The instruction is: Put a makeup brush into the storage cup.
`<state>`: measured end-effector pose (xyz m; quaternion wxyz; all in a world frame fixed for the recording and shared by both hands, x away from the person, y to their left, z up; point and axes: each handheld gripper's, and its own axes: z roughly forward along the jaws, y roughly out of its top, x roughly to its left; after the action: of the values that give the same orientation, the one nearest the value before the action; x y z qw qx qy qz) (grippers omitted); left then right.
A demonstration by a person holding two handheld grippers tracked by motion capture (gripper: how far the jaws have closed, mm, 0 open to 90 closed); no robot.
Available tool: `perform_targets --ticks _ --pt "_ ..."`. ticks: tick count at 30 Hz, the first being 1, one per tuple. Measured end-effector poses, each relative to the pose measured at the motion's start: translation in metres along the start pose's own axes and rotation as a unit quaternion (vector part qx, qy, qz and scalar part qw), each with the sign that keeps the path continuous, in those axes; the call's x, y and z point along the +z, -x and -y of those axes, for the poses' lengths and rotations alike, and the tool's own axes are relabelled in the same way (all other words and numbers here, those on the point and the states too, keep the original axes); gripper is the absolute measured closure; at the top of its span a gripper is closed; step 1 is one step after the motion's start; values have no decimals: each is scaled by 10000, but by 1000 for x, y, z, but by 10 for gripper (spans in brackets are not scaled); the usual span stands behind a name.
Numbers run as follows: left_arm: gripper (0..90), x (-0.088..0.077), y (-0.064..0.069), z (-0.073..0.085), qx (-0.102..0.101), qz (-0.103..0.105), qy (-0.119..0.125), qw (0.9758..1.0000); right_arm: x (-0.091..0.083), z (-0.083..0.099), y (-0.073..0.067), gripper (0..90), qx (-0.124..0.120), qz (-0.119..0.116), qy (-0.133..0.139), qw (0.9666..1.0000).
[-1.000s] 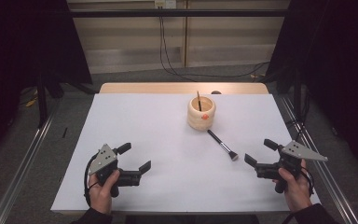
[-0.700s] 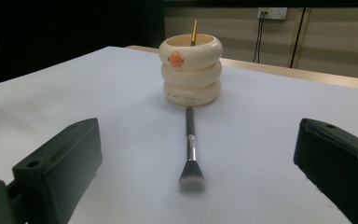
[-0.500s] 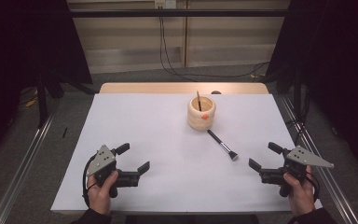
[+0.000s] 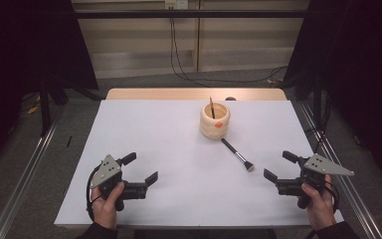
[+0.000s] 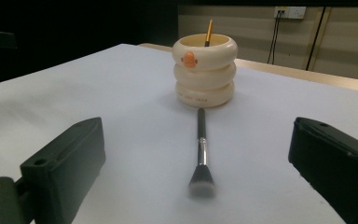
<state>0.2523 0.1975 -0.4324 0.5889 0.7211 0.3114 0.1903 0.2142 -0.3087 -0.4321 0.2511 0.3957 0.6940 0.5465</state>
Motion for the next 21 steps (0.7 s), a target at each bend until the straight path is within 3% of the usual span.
perform_targets --ticks 5,21 --pt "19 2 -1 1 -97 14 38 9999 7 -6 0 27 -107 -42 4 9999" --pt "19 1 1 1 -108 16 48 9999 44 -30 4 23 -188 -316 -101 9993"
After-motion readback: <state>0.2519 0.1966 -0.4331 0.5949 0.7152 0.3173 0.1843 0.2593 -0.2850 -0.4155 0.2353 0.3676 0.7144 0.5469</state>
